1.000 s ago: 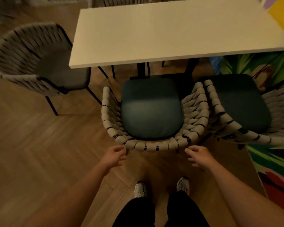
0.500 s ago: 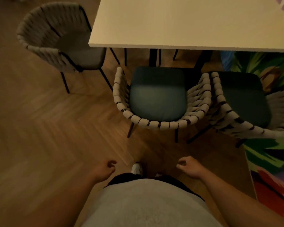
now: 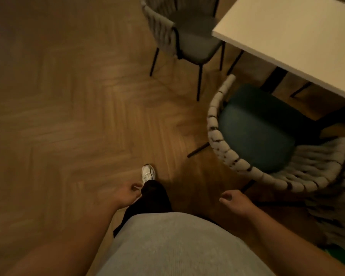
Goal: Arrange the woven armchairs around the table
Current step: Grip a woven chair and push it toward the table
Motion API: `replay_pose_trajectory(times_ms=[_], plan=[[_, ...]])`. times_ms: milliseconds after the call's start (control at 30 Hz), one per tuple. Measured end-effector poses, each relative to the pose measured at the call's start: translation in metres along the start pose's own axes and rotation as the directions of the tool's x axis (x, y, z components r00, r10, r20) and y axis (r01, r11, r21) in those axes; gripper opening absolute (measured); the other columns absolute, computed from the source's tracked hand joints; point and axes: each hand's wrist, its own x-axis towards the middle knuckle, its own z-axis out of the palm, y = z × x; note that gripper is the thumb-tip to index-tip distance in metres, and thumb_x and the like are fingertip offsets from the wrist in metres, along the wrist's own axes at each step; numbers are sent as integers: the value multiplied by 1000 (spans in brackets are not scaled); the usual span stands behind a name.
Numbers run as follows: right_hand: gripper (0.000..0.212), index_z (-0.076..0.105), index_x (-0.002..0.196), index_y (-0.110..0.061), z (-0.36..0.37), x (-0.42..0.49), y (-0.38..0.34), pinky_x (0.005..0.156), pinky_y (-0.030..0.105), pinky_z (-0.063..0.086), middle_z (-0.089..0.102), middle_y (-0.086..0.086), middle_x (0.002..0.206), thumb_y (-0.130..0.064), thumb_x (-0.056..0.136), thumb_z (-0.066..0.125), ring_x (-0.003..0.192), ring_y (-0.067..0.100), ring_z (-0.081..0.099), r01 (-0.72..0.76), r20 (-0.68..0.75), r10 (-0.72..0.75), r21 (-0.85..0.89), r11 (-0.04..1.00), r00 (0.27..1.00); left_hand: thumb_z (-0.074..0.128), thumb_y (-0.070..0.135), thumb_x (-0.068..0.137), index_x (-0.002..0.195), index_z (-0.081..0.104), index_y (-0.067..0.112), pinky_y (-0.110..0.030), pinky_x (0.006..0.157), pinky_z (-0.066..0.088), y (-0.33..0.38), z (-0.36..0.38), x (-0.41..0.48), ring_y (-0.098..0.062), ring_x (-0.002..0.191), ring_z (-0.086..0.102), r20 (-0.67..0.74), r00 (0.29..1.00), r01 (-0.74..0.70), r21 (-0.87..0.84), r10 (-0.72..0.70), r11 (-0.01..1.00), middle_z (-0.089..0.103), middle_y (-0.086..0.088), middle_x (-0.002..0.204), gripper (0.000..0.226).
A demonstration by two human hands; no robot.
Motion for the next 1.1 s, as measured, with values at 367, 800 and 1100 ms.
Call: replay_pose_trajectory(times_ms=[367,800,1100], plan=[[47,58,139,-14,-52,87,-257,104,33,47,59,4,141,-37,98,59,128,23,56,188,44,-183,-183,965,982,54,10,99,130,61,8,-13,60,43,-33,-159,77,-8,73,58,-32,999,25,-133,-29,991,64,-2,91,32],[43,57,138,-14,-124,189,-435,99,32,48,62,5,136,-32,99,59,124,23,58,243,106,-226,-198,950,968,54,10,99,129,62,10,-9,55,42,-15,-315,173,-7,70,56,-58,996,62,-144,-71,988,62,5,82,31],[46,53,142,-11,-240,294,-538,103,31,44,58,6,141,-31,101,57,128,22,55,197,135,-169,-231,953,976,57,16,99,129,64,17,-15,69,45,37,-467,274,-12,89,62,-63,990,123,-102,-130,987,66,1,104,30]])
